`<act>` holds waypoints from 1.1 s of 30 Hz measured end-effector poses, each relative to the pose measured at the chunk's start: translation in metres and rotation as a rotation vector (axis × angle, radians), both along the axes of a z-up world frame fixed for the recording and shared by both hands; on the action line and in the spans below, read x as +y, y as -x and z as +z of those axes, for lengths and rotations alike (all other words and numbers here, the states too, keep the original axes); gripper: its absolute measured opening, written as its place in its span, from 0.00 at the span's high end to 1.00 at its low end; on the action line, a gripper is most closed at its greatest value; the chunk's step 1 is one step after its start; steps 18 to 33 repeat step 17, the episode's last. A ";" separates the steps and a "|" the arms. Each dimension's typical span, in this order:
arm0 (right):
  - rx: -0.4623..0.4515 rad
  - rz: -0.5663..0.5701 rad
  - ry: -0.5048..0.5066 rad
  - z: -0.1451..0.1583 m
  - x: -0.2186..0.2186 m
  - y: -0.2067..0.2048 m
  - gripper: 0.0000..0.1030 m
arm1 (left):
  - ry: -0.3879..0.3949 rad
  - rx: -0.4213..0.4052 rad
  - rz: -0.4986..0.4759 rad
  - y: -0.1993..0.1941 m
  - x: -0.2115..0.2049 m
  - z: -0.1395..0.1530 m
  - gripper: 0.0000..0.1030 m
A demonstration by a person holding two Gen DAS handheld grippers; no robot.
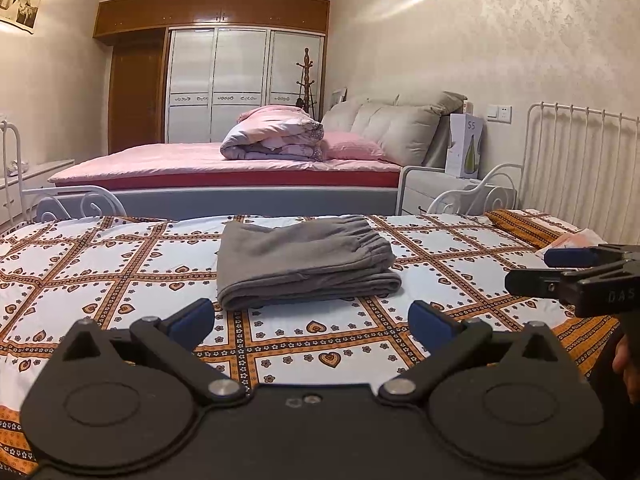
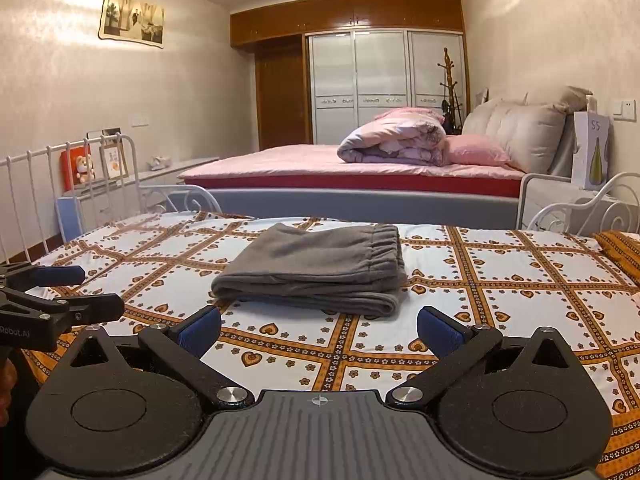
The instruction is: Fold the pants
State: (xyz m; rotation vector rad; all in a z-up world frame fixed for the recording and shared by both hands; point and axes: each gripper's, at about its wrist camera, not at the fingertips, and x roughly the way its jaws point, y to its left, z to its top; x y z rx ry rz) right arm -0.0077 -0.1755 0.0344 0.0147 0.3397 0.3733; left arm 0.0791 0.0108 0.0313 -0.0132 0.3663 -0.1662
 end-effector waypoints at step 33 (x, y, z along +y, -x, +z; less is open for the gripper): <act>-0.004 0.003 0.000 0.001 0.000 0.001 0.00 | -0.016 -0.016 -0.004 0.003 -0.001 0.000 0.06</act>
